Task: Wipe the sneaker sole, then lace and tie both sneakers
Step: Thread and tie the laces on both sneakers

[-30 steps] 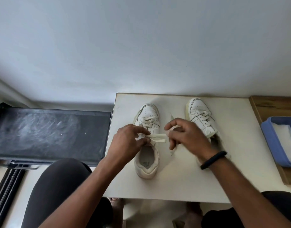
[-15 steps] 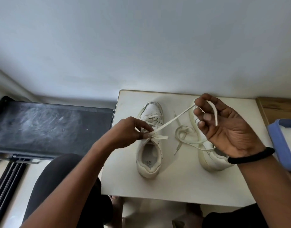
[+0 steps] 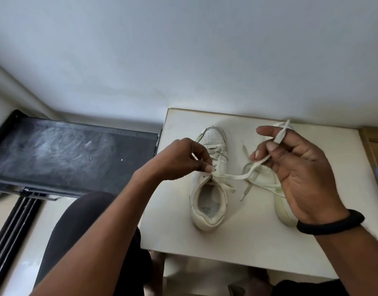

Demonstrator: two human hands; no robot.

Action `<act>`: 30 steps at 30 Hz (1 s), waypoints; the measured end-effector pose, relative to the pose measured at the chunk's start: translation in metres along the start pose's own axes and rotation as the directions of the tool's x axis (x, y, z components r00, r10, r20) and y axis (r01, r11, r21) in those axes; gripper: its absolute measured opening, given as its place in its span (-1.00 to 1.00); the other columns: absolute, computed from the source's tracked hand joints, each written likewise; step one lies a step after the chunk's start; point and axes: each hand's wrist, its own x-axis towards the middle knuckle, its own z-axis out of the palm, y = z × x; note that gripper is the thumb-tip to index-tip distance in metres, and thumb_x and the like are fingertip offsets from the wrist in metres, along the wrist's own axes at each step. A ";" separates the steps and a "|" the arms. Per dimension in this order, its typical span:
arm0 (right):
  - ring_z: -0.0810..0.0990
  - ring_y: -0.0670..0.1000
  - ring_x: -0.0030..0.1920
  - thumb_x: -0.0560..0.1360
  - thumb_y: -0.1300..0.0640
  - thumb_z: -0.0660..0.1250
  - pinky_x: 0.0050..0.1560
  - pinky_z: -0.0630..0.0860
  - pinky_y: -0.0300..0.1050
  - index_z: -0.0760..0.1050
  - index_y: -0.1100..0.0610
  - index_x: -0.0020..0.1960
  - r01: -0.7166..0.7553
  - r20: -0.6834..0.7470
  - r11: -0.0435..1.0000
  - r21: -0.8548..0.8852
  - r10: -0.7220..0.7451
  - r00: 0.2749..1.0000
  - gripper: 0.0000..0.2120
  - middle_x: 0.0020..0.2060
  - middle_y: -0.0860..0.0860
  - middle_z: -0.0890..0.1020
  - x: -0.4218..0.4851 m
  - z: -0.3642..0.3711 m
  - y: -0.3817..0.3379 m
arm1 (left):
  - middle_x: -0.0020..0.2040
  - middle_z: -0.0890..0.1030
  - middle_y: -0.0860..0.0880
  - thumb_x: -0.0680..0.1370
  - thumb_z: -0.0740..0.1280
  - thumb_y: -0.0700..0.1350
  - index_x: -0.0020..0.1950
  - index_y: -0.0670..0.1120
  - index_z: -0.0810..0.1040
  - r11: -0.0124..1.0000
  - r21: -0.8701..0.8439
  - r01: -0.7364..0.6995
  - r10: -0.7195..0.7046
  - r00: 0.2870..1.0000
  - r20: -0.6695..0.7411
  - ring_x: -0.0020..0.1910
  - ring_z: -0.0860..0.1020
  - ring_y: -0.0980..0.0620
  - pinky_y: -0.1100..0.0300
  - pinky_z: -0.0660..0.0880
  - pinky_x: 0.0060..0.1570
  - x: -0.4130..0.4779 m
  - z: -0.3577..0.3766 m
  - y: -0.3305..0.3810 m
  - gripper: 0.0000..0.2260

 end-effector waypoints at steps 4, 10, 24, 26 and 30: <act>0.36 0.08 -0.47 0.66 0.30 0.12 -0.38 0.40 -0.13 0.58 0.28 0.03 -0.054 0.052 0.998 -0.014 0.054 0.997 -0.75 -0.48 0.06 0.32 -0.009 0.024 0.004 | -0.15 0.75 -0.08 0.58 0.47 -0.06 -0.03 -0.11 0.69 0.998 -0.033 0.044 -0.042 0.997 0.062 -0.21 0.66 0.13 0.03 0.66 -0.07 0.003 0.001 -0.001 -0.88; 0.34 -0.12 -0.54 0.66 -0.01 0.23 -0.42 0.23 -0.27 0.56 0.07 -0.24 0.065 0.182 0.868 -0.493 0.030 0.983 -0.65 -0.59 -0.17 0.38 -0.022 0.043 0.025 | -0.23 0.66 0.02 0.62 0.43 -0.11 0.02 -0.02 0.70 0.992 -0.118 0.051 -0.034 0.989 0.142 -0.24 0.63 0.15 0.04 0.64 -0.02 0.003 -0.001 -0.001 -0.95; 0.37 -0.07 -0.50 0.59 -0.10 0.01 -0.46 0.27 -0.18 0.33 -0.02 -0.27 0.210 0.233 0.327 -0.921 0.032 0.972 -0.68 -0.52 -0.08 0.38 -0.026 0.048 0.050 | -0.27 0.60 0.20 0.51 0.56 -0.12 -0.01 0.04 0.75 0.998 -0.058 -0.013 0.021 0.991 0.136 -0.35 0.49 0.16 0.38 0.44 -0.36 0.007 -0.005 -0.004 -0.90; 0.33 -0.06 -0.53 0.52 -0.14 -0.08 -0.48 0.26 -0.18 0.30 -0.01 -0.31 0.224 0.242 0.324 -0.919 0.017 0.970 -0.65 -0.55 -0.08 0.34 -0.026 0.049 0.050 | -0.32 0.62 0.22 0.49 0.57 -0.12 -0.05 0.06 0.75 0.999 -0.054 -0.006 0.012 0.994 0.112 -0.32 0.54 0.15 0.34 0.51 -0.34 0.007 -0.005 -0.005 -0.90; 0.19 -0.10 -0.60 0.51 -0.11 -0.01 -0.52 0.09 -0.27 0.20 -0.03 -0.36 0.230 0.237 0.280 -0.932 -0.012 0.971 -0.70 -0.61 -0.10 0.21 -0.029 0.053 0.046 | -0.11 0.73 -0.07 0.49 0.57 -0.16 -0.02 0.00 0.75 0.997 -0.075 -0.015 0.023 0.993 0.114 -0.18 0.63 0.09 0.10 0.67 -0.13 0.006 -0.005 -0.005 -0.90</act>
